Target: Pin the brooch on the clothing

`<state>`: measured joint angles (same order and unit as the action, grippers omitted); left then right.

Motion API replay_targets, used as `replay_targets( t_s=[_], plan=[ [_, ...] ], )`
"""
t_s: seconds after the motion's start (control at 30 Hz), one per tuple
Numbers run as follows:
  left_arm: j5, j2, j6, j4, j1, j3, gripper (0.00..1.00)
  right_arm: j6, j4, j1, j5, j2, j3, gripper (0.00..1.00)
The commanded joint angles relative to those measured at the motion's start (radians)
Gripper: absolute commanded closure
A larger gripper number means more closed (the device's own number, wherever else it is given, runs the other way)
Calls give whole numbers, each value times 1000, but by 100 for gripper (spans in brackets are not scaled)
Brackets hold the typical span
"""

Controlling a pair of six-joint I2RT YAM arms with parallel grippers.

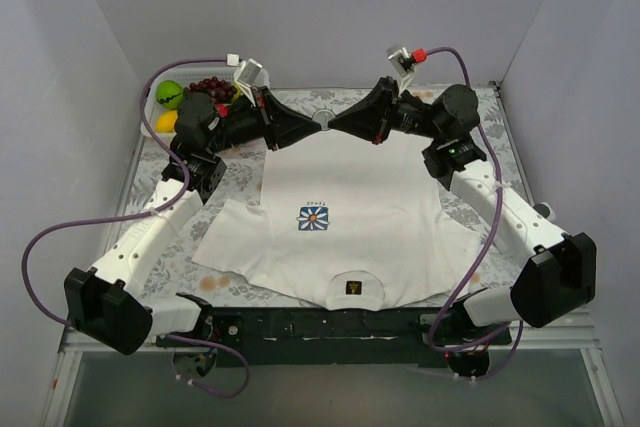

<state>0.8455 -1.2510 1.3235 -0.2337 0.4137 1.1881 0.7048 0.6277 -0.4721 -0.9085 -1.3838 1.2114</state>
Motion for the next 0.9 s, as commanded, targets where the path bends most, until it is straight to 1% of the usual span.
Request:
replay_targets(
  t_s=[0.0, 0.03, 0.07, 0.13, 0.2, 0.37, 0.4, 0.43, 0.5, 0.63, 0.67, 0.73, 0.8, 0.83, 0.87],
  plan=[
    [23, 22, -18, 14, 8, 7, 79, -33, 14, -8, -6, 12, 16, 99],
    [18, 24, -26, 29, 8, 14, 63, -47, -6, -8, -3, 15, 17, 99],
    [9, 27, -52, 46, 8, 21, 39, -66, -49, -7, -3, 23, 17, 99],
    [1, 35, -81, 105, 8, 50, 30, -123, -94, -8, -9, 32, 17, 99],
    [-14, 41, -133, 175, 8, 70, 26, -163, -170, -7, -12, 45, 20, 99],
    [46, 13, -236, 356, 7, 148, 27, -295, -285, -5, -76, 55, 46, 99],
    [79, 7, -256, 373, 7, 156, 28, -316, -342, -7, -90, 52, 60, 99],
    [96, -2, -259, 385, 7, 162, 31, -335, -364, -7, -111, 49, 71, 99],
    [145, -21, -254, 395, 7, 168, 34, -367, -408, -7, -136, 35, 100, 99],
    [162, -37, -253, 399, 7, 159, 42, -357, -384, -7, -145, 37, 103, 99],
    [158, -39, -254, 398, 7, 154, 45, -354, -381, -7, -147, 38, 103, 99],
    [149, -39, -257, 398, 7, 145, 48, -344, -370, -5, -145, 40, 100, 99],
    [150, -41, -257, 398, 7, 142, 55, -323, -350, -8, -150, 43, 96, 99],
    [150, -39, -256, 396, 7, 142, 60, -315, -342, -5, -156, 42, 91, 99],
    [147, -41, -251, 387, 7, 139, 67, -312, -336, -5, -156, 42, 91, 99]
  ],
)
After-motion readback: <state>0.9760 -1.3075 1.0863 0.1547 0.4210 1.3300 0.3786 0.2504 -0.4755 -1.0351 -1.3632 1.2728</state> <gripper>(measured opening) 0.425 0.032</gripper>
